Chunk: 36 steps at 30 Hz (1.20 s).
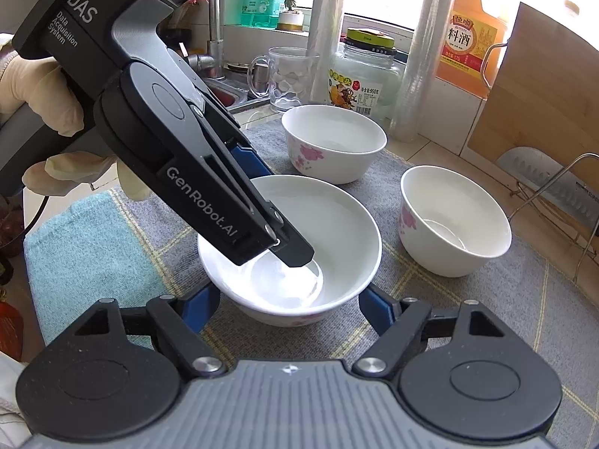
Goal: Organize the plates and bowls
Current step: 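Lift the white bowl with the left tool and carry it toward the other bowls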
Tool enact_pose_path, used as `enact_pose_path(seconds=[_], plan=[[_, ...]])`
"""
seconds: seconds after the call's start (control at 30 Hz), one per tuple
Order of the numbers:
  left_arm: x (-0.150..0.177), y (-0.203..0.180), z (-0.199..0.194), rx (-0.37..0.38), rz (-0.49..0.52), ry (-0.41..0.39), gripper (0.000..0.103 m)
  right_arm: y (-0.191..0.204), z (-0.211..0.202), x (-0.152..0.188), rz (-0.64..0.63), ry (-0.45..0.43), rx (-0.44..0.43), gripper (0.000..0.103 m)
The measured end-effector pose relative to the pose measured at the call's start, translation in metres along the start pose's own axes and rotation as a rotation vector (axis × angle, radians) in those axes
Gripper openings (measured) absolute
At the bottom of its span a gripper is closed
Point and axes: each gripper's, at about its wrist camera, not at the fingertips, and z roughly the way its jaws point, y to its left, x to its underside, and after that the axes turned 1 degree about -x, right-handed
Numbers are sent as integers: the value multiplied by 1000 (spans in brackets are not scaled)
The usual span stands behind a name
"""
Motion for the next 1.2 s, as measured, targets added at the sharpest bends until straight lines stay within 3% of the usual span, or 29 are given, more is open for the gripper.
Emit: enact_pose_path(seconds=[0.63,1.2], plan=[[-10,-31,-2,57,62,-12,56,-10,-24,7,70,49,16,84],[-39,-84,18,148,184,-21,56,-36,-60,38,164,67,135,84]])
